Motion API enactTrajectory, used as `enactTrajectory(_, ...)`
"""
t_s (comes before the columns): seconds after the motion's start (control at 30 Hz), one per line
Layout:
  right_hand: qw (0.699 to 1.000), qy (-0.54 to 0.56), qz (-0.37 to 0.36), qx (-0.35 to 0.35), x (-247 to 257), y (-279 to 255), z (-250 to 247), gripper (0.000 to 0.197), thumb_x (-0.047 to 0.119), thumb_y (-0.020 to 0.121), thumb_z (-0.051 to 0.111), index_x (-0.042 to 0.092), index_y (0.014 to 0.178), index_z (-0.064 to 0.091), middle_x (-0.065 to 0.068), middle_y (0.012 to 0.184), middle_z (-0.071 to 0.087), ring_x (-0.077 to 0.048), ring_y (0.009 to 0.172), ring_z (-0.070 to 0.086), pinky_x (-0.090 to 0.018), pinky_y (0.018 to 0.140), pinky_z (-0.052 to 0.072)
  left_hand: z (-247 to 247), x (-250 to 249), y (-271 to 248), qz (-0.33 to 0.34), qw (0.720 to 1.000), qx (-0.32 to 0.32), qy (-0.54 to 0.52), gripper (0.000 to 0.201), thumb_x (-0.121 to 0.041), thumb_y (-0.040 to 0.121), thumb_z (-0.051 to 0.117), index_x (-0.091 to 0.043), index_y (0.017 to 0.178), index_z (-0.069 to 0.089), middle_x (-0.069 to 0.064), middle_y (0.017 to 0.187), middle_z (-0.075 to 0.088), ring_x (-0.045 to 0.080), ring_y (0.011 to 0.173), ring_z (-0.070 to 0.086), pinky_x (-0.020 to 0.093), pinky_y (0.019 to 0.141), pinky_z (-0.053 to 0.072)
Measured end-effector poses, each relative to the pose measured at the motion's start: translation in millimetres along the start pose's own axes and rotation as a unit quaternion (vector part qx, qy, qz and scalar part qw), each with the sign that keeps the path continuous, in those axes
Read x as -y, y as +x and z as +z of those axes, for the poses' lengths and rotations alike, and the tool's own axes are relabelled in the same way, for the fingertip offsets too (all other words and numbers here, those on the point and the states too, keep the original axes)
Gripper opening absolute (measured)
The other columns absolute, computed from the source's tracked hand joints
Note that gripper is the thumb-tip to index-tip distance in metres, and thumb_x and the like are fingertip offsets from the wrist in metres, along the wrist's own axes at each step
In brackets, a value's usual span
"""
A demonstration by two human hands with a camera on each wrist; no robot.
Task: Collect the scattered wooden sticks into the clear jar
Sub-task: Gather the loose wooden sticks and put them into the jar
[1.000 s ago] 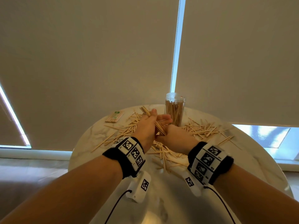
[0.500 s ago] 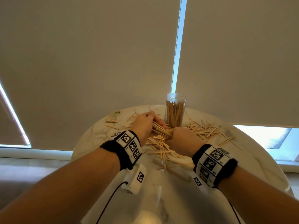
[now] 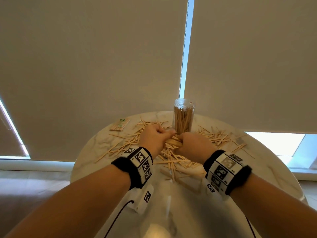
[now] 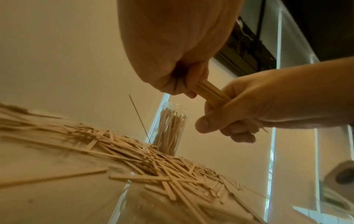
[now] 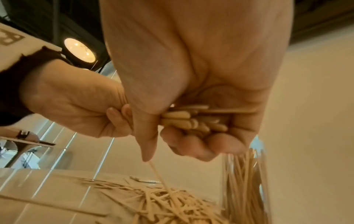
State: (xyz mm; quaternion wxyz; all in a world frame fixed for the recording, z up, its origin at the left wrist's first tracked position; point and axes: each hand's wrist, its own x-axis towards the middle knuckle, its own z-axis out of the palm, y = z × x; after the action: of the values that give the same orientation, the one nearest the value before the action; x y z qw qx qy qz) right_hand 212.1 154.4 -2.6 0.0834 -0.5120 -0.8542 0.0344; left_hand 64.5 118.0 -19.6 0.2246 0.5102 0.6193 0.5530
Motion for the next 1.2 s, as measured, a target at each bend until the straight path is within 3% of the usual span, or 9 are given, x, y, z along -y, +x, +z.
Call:
enactTrajectory(0.13, 0.998, 0.022, -0.014, -0.063, -10, 2, -5, 0.025, 0.045, 0.089, 0.067, 0.023, 0.101, 0.066, 0.006, 0.082, 0.065, -0.015, 0.077, 0.062, -0.027, 0.068, 0.049, -3, 5, 7, -0.046, 0.994, -0.065, -0.075, 0.036, -0.039, 0.083, 0.08, -0.013, 0.072, 0.058, -0.003, 0.051, 0.056, 0.007, 0.039, 0.052, 0.028, 0.054, 0.051)
enactTrajectory(0.3, 0.993, -0.046, -0.02, -0.108, -4, 3, 2, 0.033, 0.052, 0.093, 0.057, 0.021, 0.087, 0.065, 0.005, 0.069, 0.059, -0.016, 0.065, 0.058, -0.026, 0.055, 0.042, 9, 5, 3, -0.087, 0.993, -0.022, -0.075, 0.033, -0.039, 0.092, 0.069, -0.017, 0.071, 0.057, -0.004, 0.053, 0.06, 0.012, 0.046, 0.056, 0.029, 0.054, 0.049)
enactTrajectory(0.43, 0.99, -0.074, 0.019, -0.116, -12, 7, 5, 0.028, 0.044, 0.094, 0.053, 0.021, 0.082, 0.065, 0.005, 0.067, 0.061, -0.017, 0.063, 0.06, -0.028, 0.058, 0.051, 6, -4, 11, -0.161, 0.978, -0.007, -0.135, 0.039, -0.054, 0.095, 0.056, -0.018, 0.108, 0.057, 0.004, 0.098, 0.069, 0.018, 0.084, 0.068, 0.032, 0.063, 0.059)
enactTrajectory(0.53, 0.992, -0.066, 0.024, -0.1, -12, 9, 4, 0.027, 0.043, 0.094, 0.052, 0.022, 0.083, 0.066, 0.005, 0.067, 0.062, -0.016, 0.063, 0.061, -0.028, 0.057, 0.052, 1, -10, 22, -0.217, 0.959, -0.032, -0.177, 0.052, -0.062, 0.096, 0.048, -0.016, 0.119, 0.054, 0.002, 0.11, 0.064, 0.021, 0.103, 0.064, 0.038, 0.076, 0.062)
enactTrajectory(0.73, 0.99, -0.088, -0.006, -0.111, -9, 8, -2, 0.03, 0.046, 0.096, 0.052, 0.021, 0.079, 0.056, 0.005, 0.066, 0.055, -0.018, 0.064, 0.058, -0.029, 0.058, 0.046, 15, -15, 22, -0.239, 0.946, 0.078, -0.203, 0.067, -0.051, 0.104, 0.04, 0.005, 0.096, 0.075, 0.019, 0.096, 0.076, 0.03, 0.092, 0.075, 0.041, 0.081, 0.063)
enactTrajectory(0.9, 0.996, -0.009, -0.079, -0.041, -25, 11, -10, 0.04, 0.065, 0.089, 0.055, 0.026, 0.094, 0.065, 0.007, 0.074, 0.065, -0.01, 0.067, 0.062, -0.027, 0.064, 0.055, 17, 0, 42, -0.168, 0.981, 0.073, -0.07, 0.051, -0.051, 0.096, 0.058, -0.007, 0.081, 0.079, 0.013, 0.08, 0.077, 0.025, 0.071, 0.076, 0.042, 0.074, 0.063)
enactTrajectory(1.03, 0.989, 0.055, -0.128, -0.043, -36, 21, -28, 0.055, 0.072, 0.093, 0.032, 0.025, 0.089, 0.059, 0.005, 0.071, 0.061, -0.012, 0.065, 0.059, -0.029, 0.064, 0.05, 21, -6, 57, -0.166, 0.978, 0.083, -0.094, 0.046, -0.045, 0.1, 0.054, -0.003, 0.094, 0.072, 0.008, 0.066, 0.072, 0.013, 0.047, 0.064, 0.021, 0.043, 0.047)
enactTrajectory(1.13, 0.991, -0.006, -0.111, -0.075, -51, 43, -51, 0.052, 0.061, 0.101, 0.03, 0.027, 0.095, 0.068, 0.006, 0.069, 0.06, -0.01, 0.062, 0.057, -0.027, 0.063, 0.049, 30, -17, 83, -0.209, 0.961, 0.095, -0.153, 0.054, -0.052, 0.103, 0.041, -0.006, 0.105, 0.068, 0.012, 0.082, 0.076, 0.018, 0.059, 0.069, 0.023, 0.048, 0.053)
enactTrajectory(1.2, 0.989, -0.042, -0.074, -0.118, -65, 65, -77, 0.052, 0.062, 0.101, 0.032, 0.027, 0.091, 0.069, 0.004, 0.068, 0.061, -0.012, 0.062, 0.057, -0.032, 0.064, 0.052, 35, -19, 108, -0.205, 0.962, 0.075, -0.164, 0.045, -0.046, 0.106, 0.039, -0.007, 0.118, 0.058, 0.012, 0.09, 0.074, 0.021, 0.063, 0.068, 0.027, 0.055, 0.056)
